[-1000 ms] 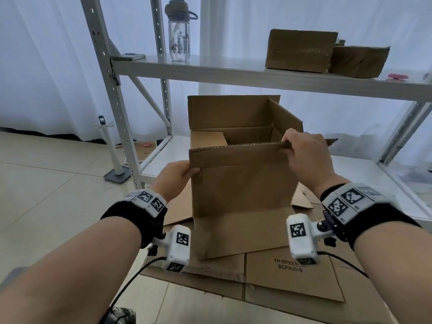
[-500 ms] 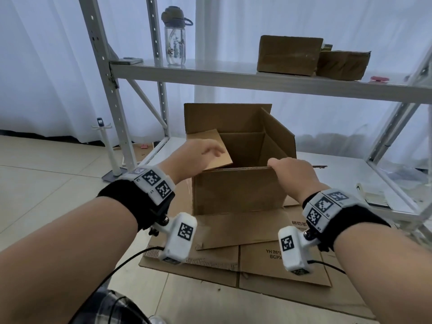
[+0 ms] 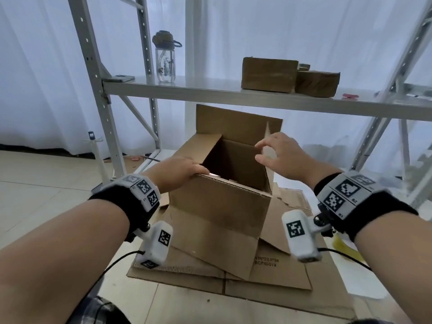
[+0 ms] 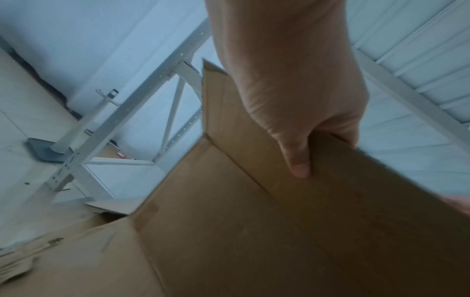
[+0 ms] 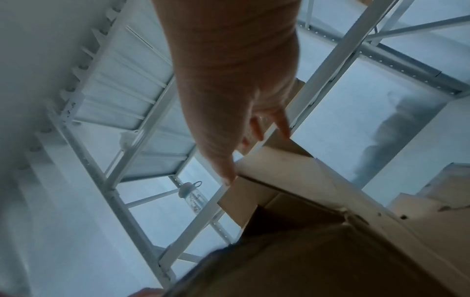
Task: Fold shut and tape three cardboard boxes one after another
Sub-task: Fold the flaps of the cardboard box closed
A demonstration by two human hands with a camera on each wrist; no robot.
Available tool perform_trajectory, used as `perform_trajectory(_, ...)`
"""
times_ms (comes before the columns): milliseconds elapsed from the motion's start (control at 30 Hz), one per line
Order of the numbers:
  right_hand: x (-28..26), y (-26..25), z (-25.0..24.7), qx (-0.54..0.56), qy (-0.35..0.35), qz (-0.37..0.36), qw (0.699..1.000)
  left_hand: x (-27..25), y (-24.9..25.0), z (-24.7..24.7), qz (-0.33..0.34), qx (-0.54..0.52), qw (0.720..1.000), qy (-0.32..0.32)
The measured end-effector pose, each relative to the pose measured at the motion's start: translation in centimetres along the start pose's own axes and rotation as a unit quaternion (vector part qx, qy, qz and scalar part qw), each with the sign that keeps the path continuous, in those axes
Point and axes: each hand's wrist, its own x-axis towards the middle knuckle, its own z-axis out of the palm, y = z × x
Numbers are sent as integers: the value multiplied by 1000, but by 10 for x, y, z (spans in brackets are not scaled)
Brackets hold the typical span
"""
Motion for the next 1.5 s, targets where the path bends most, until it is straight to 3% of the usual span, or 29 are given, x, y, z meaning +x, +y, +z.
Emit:
perform_trajectory(100,-1,10,9,42,-73,73,994,0,-5,1,-17,52,998,26)
perform_trajectory(167,0,13,21,26,-37,73,996,3,-4,5,-52,107,993,24)
perform_trajectory(300,1,-1,28,-132,-1,44,990,9,1,13,-103,168,978,64)
perform_trajectory(400,5,-14,22,-122,37,1,992,11,-10,8,-167,161,967,101)
perform_trajectory(467,9,-21,23,-81,59,-23,995,13,-24,5,-211,102,966,110)
perform_trajectory(567,13,-25,45,-45,25,-64,997,9,-37,19,-246,-63,961,113)
perform_trajectory(700,20,-14,86,57,-52,-63,995,-5,-35,54,-237,-113,948,181)
perform_trajectory(867,31,-7,110,96,-141,-22,985,-12,-36,80,-246,-186,896,318)
perform_trajectory(1000,58,-7,107,41,-186,-20,981,-6,-42,90,-255,-217,864,377)
perform_trajectory(1167,104,-23,100,-72,-273,-57,958,15,-63,85,-312,-311,765,469)
perform_trajectory(1367,131,-31,125,-217,-321,-101,916,18,-86,87,-268,-313,802,432)
perform_trajectory(1500,136,-25,144,-193,-333,-101,917,19,-86,87,-252,-310,819,411)
